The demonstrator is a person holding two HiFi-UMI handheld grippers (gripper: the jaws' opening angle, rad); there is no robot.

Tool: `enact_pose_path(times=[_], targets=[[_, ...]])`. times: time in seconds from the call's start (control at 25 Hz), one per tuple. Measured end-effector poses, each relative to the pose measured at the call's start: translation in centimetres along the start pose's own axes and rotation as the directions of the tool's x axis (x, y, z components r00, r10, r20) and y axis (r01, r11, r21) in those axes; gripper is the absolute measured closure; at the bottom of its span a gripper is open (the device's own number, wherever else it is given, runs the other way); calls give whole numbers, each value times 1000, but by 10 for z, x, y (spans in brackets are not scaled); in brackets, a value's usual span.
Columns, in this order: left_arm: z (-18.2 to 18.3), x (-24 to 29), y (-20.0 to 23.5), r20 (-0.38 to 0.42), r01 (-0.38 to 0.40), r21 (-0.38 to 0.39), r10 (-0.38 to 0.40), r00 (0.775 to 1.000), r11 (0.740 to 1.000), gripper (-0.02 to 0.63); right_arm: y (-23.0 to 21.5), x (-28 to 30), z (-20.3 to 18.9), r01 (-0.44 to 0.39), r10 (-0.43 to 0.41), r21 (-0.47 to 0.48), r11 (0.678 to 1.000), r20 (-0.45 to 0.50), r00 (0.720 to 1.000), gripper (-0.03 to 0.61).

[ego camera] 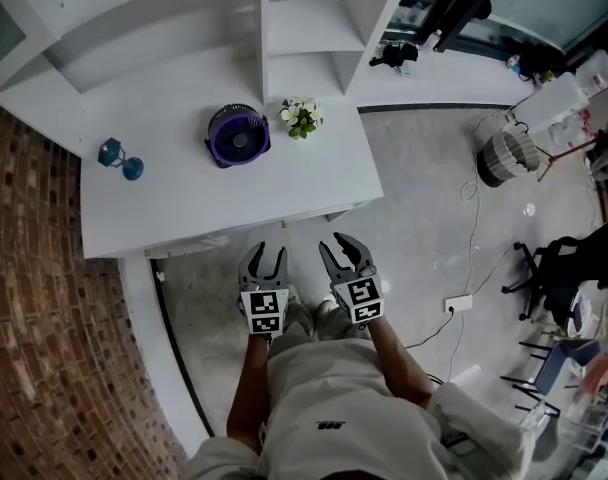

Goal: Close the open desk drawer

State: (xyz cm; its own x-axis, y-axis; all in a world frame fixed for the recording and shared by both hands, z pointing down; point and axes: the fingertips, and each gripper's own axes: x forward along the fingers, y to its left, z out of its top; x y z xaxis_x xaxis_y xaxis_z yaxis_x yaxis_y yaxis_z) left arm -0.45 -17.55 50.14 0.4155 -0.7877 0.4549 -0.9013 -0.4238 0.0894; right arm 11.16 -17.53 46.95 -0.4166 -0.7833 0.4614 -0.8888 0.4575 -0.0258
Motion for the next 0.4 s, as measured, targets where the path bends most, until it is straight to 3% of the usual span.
enact_pose_path(times=[0.4], targets=[[2, 5, -2, 1, -3, 2, 3, 1000, 1000, 423, 2, 7, 4, -27, 27, -11, 1000, 14, 1000, 436]])
